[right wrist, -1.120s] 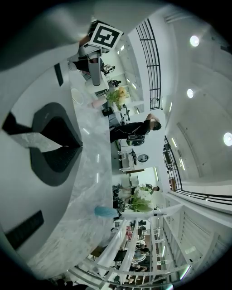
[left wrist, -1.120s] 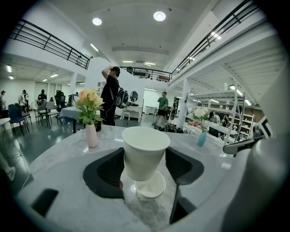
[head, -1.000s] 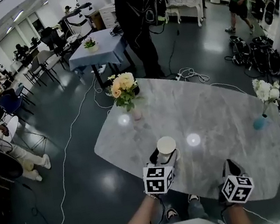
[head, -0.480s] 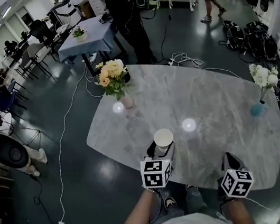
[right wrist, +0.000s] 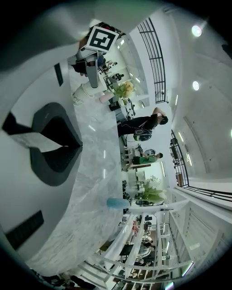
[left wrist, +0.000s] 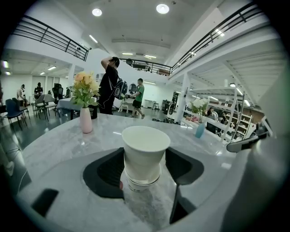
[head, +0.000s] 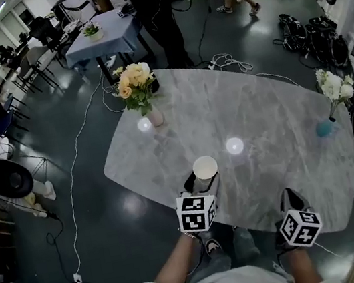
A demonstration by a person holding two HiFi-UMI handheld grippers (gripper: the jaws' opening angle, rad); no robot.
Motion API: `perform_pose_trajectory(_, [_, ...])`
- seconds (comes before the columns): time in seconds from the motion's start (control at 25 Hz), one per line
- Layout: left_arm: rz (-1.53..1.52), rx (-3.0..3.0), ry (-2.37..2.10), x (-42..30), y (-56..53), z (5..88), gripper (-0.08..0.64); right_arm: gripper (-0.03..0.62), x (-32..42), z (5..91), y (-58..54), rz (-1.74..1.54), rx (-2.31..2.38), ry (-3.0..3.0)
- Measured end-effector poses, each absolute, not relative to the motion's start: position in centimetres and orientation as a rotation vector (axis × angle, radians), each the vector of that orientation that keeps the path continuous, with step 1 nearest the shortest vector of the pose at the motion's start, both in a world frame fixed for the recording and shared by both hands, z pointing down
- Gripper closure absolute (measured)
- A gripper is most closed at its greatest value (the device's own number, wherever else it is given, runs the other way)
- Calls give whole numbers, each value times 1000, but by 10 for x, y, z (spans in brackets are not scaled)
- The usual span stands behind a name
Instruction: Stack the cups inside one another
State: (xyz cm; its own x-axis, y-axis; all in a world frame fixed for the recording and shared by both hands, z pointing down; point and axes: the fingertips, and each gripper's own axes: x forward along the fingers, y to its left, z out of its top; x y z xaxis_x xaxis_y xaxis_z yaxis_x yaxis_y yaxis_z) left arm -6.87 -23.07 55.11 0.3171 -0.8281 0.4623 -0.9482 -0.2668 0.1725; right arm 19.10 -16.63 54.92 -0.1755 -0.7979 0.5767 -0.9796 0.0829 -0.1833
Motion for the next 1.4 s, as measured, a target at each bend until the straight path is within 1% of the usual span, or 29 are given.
perform_pose_trajectory(0.36, [414,2158,-1562,-70,-229,559,265,584,184,548,-169,782,1750,-2043])
perform_pose_trajectory(0.64, [493,2181,-1541,-65,-228,568,264,584,183,552,-169,792,1744,-2038])
perform_pose_trajectory(0.76, [474,2172,-1522,-63,-226,569,256,584,184,552,-170,792,1747,-2039])
perform_pose_trajectory(1.04, [408,2140,-1536,-69,-225,568,209,584,182,553,-171,793,1737,-2047])
perform_pose_trajectory(1.4, [312,2082,-1621,-93,-216,552,212,584,173,550,-175,774,1710,-2076])
